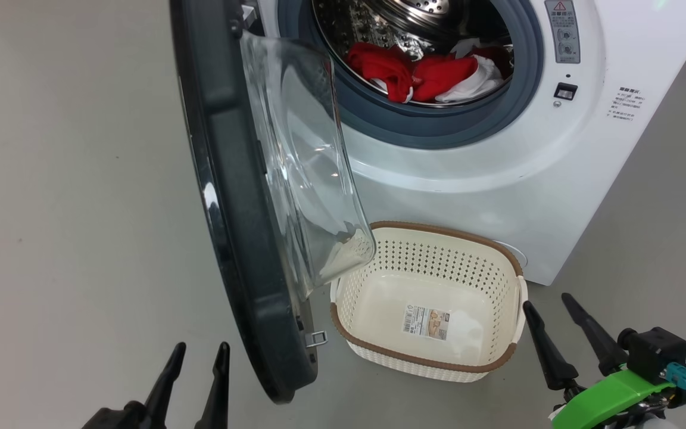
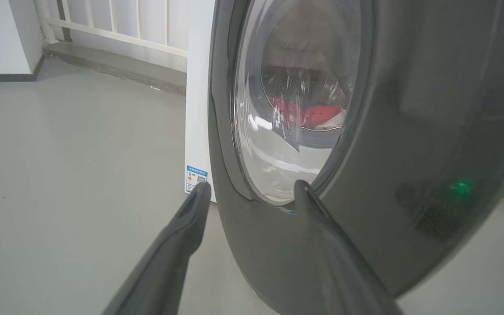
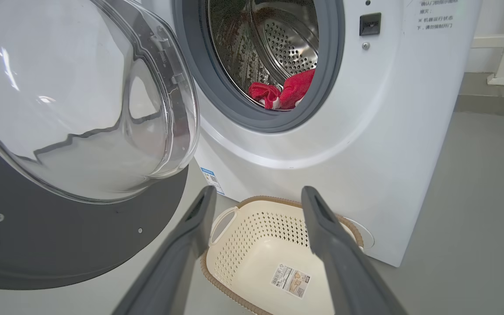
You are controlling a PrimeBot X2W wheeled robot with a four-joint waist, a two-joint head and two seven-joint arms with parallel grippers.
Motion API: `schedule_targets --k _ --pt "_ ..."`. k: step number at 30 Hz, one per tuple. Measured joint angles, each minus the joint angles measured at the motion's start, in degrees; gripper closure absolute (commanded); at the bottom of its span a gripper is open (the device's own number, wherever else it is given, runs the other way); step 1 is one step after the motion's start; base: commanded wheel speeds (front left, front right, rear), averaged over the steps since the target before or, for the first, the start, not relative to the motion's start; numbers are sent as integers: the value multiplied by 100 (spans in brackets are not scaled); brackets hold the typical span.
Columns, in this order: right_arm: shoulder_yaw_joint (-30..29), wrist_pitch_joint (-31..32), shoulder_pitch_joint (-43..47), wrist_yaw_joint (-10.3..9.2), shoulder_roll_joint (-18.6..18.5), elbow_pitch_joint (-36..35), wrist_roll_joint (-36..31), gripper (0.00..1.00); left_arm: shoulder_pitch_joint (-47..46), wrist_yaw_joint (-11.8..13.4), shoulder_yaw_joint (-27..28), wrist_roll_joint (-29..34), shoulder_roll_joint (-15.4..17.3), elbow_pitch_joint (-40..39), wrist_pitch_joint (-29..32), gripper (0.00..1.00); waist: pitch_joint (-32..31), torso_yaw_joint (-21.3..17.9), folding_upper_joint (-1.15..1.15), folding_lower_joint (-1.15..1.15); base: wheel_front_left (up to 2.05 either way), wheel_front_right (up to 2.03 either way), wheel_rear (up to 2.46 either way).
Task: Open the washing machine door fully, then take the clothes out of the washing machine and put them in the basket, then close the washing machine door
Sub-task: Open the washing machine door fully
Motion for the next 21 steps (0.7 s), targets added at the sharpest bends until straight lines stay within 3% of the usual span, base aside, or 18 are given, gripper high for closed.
schedule_targets --k 10,21 --pt "-764 -24 472 0 421 -382 -897 0 -3 0 16 0 0 -23 0 0 -43 40 0 0 0 0 0" --pt "-867 -25 701 0 535 -363 -964 0 0 1 29 0 1 -35 0 0 -107 31 0 0 0 0 0"
